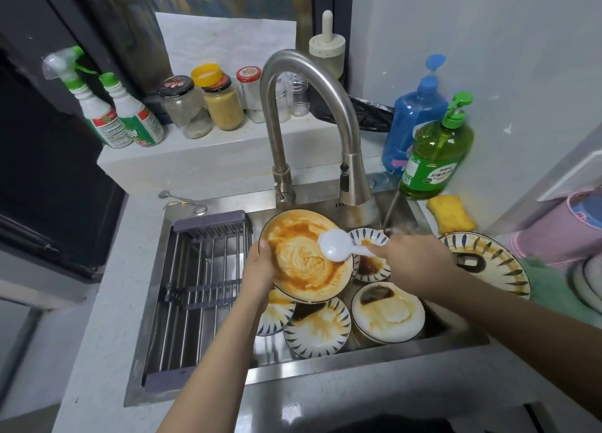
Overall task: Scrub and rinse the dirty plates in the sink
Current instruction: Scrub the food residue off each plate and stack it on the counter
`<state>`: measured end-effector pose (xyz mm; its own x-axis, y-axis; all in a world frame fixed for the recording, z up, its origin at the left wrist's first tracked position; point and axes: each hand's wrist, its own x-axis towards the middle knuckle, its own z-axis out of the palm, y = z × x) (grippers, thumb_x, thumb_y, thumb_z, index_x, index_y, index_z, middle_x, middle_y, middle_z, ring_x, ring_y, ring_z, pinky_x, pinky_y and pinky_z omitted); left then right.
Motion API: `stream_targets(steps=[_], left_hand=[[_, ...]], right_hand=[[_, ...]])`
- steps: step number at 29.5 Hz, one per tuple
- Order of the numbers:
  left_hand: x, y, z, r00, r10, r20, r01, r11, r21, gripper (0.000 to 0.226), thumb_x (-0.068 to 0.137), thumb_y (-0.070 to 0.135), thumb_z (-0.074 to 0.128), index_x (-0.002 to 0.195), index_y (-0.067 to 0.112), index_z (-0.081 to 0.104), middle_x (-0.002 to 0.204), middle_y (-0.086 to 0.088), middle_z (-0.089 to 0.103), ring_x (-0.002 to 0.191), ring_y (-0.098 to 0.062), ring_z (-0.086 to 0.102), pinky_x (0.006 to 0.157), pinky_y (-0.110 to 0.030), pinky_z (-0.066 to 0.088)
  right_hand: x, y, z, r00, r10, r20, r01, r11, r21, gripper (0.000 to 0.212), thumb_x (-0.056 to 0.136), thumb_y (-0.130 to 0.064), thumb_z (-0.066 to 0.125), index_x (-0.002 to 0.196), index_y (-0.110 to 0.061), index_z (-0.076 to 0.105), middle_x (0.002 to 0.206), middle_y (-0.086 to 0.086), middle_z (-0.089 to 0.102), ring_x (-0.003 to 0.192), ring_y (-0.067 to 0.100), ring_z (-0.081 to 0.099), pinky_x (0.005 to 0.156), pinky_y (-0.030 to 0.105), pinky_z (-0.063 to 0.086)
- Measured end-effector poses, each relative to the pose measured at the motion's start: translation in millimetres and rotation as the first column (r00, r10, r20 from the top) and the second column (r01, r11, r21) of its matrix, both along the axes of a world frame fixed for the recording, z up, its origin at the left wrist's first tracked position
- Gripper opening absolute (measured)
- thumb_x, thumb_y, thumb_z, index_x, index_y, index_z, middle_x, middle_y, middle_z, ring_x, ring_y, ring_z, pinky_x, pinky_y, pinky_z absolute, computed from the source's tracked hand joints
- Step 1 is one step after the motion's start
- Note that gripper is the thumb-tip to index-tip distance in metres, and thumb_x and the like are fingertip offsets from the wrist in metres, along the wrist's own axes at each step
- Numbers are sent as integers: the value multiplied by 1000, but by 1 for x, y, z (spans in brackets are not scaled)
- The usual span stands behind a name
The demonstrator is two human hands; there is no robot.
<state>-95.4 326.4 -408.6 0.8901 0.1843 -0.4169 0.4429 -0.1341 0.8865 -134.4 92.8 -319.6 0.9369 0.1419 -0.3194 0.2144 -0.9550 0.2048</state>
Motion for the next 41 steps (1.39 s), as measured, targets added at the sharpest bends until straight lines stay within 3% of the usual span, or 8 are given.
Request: stream_targets(steps=[7, 11, 17, 20, 25, 32, 36, 41], left_hand=[[1, -6, -5, 1000, -6, -6, 5, 999, -42, 47, 103, 45, 26, 134, 18, 49, 128, -3, 56, 115, -21, 52, 93, -35, 45], [4, -6, -5, 999, 48, 17, -49, 999, 17, 48, 104, 44, 25, 137, 17, 45, 133, -5, 52, 122, -24, 49, 105, -42, 41], [-1, -11, -6, 997, 78, -9, -78, 994, -77, 49, 104, 45, 23, 141, 18, 41, 139, -2, 47, 121, -18, 44, 98, -36, 37], [-1, -13, -7, 988, 80, -133, -104, 977, -188, 53, 102, 50, 22, 144, 21, 37, 142, 3, 43, 129, -18, 37, 110, -48, 29], [-3, -9, -11, 986, 93, -135, -128, 953, -276, 54, 101, 52, 22, 141, 21, 41, 139, -3, 50, 128, -23, 47, 111, -51, 34], [-6, -11, -6, 989, 111, -98, -126, 979, -163, 51, 103, 48, 23, 146, 22, 35, 147, -2, 41, 134, -27, 39, 112, -51, 31], [-11, -6, -6, 991, 50, -122, -71, 982, -172, 51, 103, 48, 21, 143, 20, 39, 136, -5, 50, 126, -26, 46, 105, -48, 39], [-16, -21, -4, 985, -111, -131, 81, 974, -211, 56, 100, 55, 24, 136, 20, 48, 129, -7, 60, 117, -25, 56, 103, -49, 45]], right_hand=[[9, 1, 1, 1000, -14, 7, 14, 999, 38, 59, 91, -13, 44, 144, -36, 31, 99, 2, 53, 83, 20, 60, 60, 29, 45], [3, -1, 9, 980, 12, -197, -1, 999, 53, 42, 91, -16, 44, 128, -32, 56, 80, -6, 55, 60, 8, 46, 50, 22, 36], [6, -4, 11, 909, 72, -411, 72, 943, 325, 45, 94, -15, 43, 130, -41, 55, 84, -3, 67, 61, 12, 52, 50, 20, 37], [2, 2, 7, 923, 89, -374, 92, 894, 439, 43, 97, -24, 43, 131, -49, 49, 80, -6, 66, 65, 15, 58, 53, 25, 40], [2, 0, 13, 996, 8, -93, 10, 980, 200, 50, 94, -15, 40, 136, -42, 46, 74, -6, 54, 56, 9, 47, 47, 22, 34], [-15, 13, 17, 955, 119, -272, -24, 944, 329, 44, 99, -22, 39, 134, -47, 46, 71, -10, 53, 57, 8, 44, 48, 20, 32], [0, -4, 20, 984, 30, -174, -11, 994, 105, 44, 91, -17, 43, 128, -38, 55, 70, -8, 49, 57, 8, 45, 48, 21, 34], [0, 18, 10, 994, 91, -67, -76, 976, 203, 53, 94, -13, 37, 140, -39, 39, 74, -5, 42, 66, 15, 48, 55, 29, 40]])
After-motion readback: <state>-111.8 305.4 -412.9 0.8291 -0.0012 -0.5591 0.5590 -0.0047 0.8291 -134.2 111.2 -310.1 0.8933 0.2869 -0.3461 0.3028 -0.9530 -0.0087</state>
